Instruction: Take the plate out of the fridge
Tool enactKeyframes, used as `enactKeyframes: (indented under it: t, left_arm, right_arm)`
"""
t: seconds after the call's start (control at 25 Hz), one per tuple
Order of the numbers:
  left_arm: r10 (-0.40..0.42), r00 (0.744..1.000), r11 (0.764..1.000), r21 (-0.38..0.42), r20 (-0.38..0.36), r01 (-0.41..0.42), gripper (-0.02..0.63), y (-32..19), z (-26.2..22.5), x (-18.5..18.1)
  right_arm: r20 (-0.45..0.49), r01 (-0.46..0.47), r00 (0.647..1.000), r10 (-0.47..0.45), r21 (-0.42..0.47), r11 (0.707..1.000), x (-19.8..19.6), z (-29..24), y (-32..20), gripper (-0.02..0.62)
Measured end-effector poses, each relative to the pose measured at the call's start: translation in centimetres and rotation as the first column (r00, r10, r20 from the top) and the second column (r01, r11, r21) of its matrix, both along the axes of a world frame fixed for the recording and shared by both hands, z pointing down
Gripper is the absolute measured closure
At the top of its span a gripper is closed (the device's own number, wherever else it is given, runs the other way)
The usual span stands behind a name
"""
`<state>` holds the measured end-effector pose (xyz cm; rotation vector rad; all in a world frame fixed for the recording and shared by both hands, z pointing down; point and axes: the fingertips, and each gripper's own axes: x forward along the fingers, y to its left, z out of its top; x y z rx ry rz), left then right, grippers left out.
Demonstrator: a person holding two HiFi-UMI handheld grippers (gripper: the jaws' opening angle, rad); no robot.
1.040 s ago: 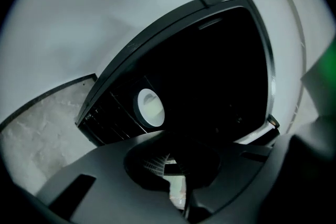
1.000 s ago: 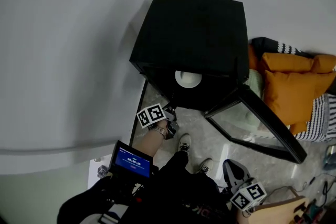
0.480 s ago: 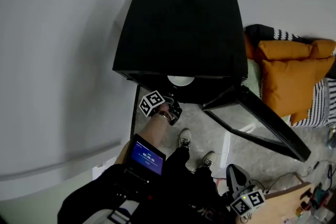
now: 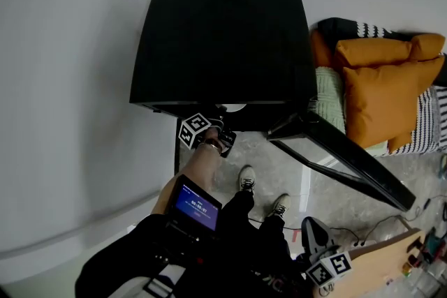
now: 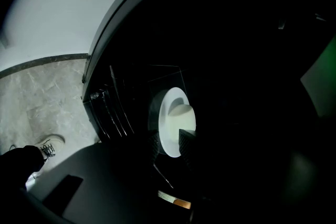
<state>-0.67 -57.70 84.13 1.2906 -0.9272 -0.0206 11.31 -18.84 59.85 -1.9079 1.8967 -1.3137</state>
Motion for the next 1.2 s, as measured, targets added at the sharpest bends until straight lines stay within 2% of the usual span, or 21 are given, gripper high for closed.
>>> enactKeyframes:
  t: [0.16,0.48,0.56,0.64,0.84,1.04,1.2]
  left_arm:
    - [0.000,1.000,1.000,-0.027,0.031,0.001,0.480,0.1,0.5,0.4]
    - [-0.008,0.998,0.999,-0.043,0.061,0.010,0.485,-1.0,1.1,1.2]
    - [-0.013,0.997,0.999,-0.050,0.073,0.017,0.545,-0.9,1.4,1.0]
    - [-0.016,0.997,0.999,-0.047,0.073,0.020,0.569,-0.8,1.6,0.8]
    - [-0.035,0.998,0.998,-0.043,0.054,0.037,0.572,-0.2,1.5,0.5]
    - [-0.058,0.997,0.997,-0.052,0.041,0.060,0.572,2.4,1.6,-0.7]
    - [-0.076,0.997,0.996,-0.053,0.028,0.077,0.575,4.4,1.5,-1.7]
  right_arm:
    - [0.001,0.019,1.000,-0.019,-0.031,0.999,0.4,0.5,0.0,0.588]
    - [0.015,-0.021,1.000,0.021,-0.026,0.999,1.4,0.5,-0.2,0.588]
    - [0.020,-0.026,0.999,0.027,-0.027,0.999,1.5,0.6,-0.2,0.588]
    - [0.026,-0.032,0.999,0.032,-0.023,0.999,1.7,0.7,-0.2,0.588]
    - [0.021,0.016,1.000,-0.015,-0.065,0.998,1.5,1.2,0.3,0.588]
    - [0.020,0.015,1.000,-0.015,-0.013,1.000,1.9,0.9,-0.2,0.588]
    - [0.008,0.079,0.997,-0.079,-0.040,0.996,1.5,1.2,0.0,0.588]
